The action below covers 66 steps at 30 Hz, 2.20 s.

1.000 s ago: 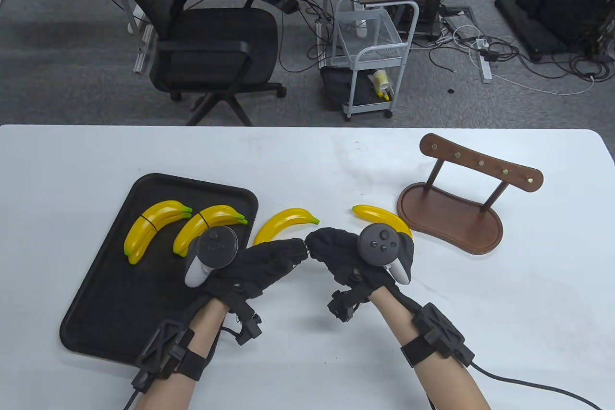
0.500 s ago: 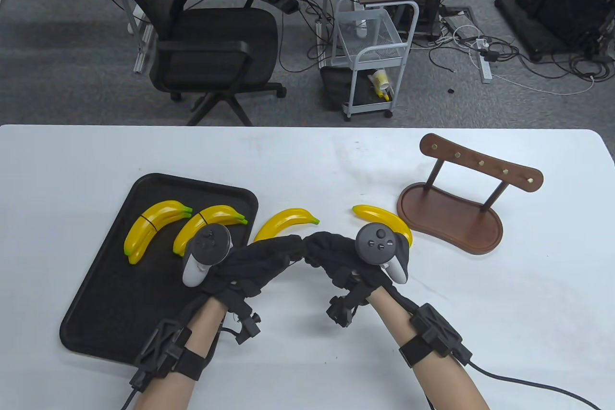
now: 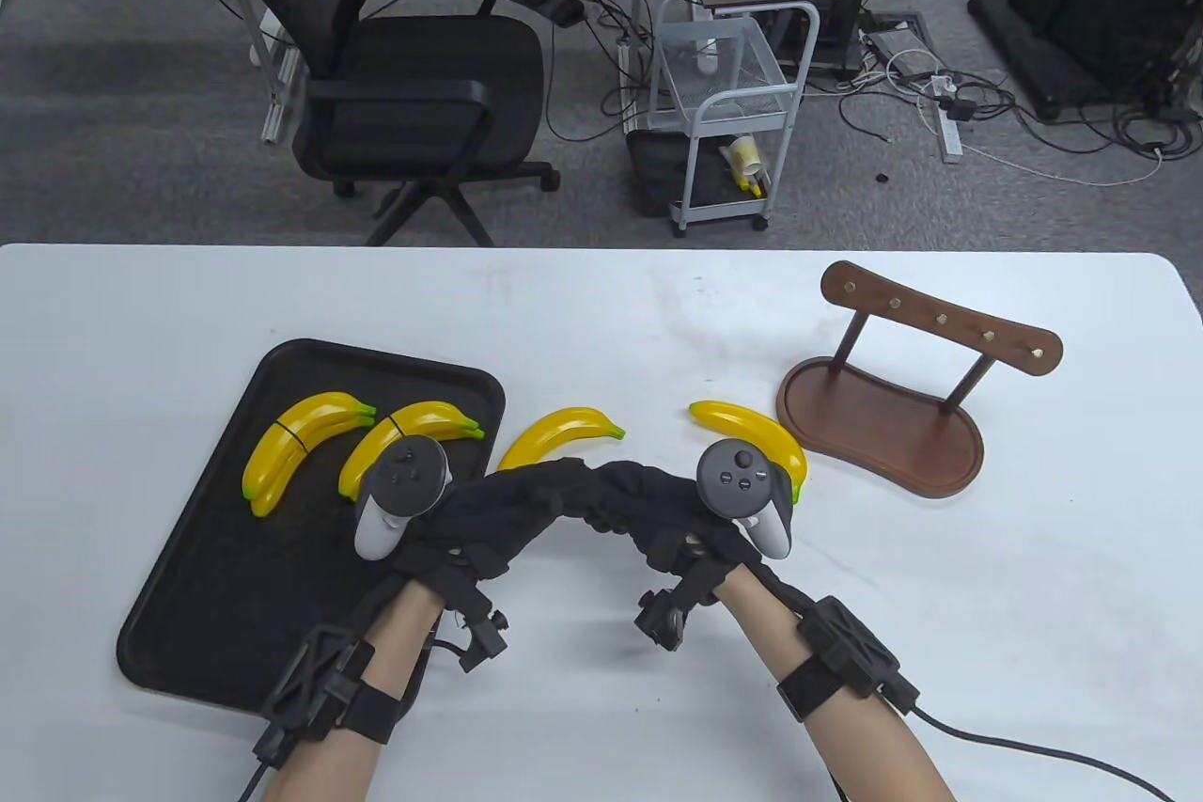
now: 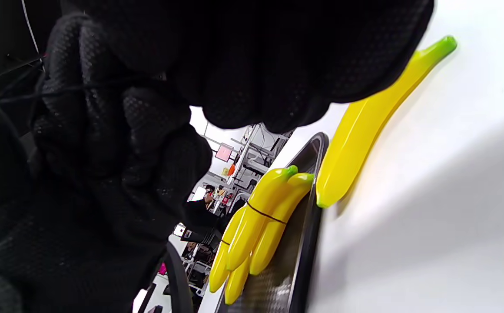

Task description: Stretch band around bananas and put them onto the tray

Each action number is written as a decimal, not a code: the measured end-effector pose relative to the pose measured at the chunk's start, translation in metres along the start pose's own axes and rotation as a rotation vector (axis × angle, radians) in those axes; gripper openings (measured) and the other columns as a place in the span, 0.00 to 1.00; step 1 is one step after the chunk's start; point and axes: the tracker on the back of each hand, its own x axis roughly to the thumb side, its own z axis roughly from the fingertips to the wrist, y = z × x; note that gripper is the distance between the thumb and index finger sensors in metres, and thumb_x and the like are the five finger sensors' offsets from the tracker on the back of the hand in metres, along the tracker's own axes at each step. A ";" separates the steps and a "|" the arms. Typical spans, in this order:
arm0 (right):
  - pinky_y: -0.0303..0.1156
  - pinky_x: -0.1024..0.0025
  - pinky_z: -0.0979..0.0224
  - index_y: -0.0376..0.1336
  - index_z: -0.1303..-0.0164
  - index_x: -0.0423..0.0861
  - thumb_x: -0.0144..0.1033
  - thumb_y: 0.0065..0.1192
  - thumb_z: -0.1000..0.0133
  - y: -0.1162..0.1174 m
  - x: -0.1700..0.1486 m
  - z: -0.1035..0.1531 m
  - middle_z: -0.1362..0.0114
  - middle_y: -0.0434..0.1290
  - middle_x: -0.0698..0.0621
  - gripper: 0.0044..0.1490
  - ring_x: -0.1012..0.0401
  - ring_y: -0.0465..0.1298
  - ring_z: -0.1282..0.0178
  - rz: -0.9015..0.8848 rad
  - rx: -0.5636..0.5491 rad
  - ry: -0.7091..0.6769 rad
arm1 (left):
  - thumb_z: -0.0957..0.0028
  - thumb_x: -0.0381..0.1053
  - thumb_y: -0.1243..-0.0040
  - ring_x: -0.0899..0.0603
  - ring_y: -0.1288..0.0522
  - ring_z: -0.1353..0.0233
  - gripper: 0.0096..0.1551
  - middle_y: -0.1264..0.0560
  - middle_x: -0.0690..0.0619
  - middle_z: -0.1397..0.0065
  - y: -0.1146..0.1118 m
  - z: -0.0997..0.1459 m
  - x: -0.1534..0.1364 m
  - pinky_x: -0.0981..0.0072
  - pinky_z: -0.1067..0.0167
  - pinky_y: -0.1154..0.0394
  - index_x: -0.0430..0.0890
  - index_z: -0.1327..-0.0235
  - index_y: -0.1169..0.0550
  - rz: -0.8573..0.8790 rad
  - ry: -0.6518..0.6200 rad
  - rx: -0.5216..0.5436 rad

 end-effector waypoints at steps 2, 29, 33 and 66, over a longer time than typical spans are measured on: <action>0.75 0.48 0.41 0.69 0.37 0.43 0.41 0.55 0.37 0.000 0.000 0.000 0.39 0.78 0.46 0.24 0.48 0.80 0.42 -0.002 -0.012 0.005 | 0.46 0.66 0.54 0.41 0.23 0.26 0.38 0.25 0.51 0.24 0.000 0.000 0.002 0.47 0.24 0.31 0.48 0.26 0.30 0.018 -0.011 -0.009; 0.72 0.45 0.36 0.65 0.28 0.42 0.45 0.57 0.37 -0.025 0.009 -0.026 0.30 0.74 0.43 0.30 0.44 0.76 0.35 0.388 -0.040 -0.007 | 0.50 0.68 0.46 0.42 0.25 0.22 0.42 0.27 0.52 0.21 0.037 0.019 0.004 0.47 0.22 0.33 0.49 0.24 0.32 -0.536 0.112 0.184; 0.72 0.45 0.35 0.63 0.27 0.43 0.45 0.59 0.38 -0.029 0.014 -0.044 0.28 0.73 0.43 0.32 0.44 0.75 0.33 0.488 -0.041 -0.010 | 0.51 0.68 0.45 0.42 0.25 0.22 0.43 0.27 0.52 0.21 0.042 0.022 -0.006 0.47 0.21 0.33 0.50 0.24 0.33 -0.587 0.157 0.191; 0.62 0.44 0.22 0.52 0.19 0.53 0.44 0.73 0.48 0.037 -0.038 -0.145 0.14 0.58 0.50 0.48 0.46 0.62 0.17 0.914 0.205 0.018 | 0.51 0.67 0.46 0.44 0.25 0.22 0.40 0.27 0.54 0.22 0.046 0.027 -0.031 0.49 0.21 0.33 0.52 0.25 0.32 -0.624 0.226 0.200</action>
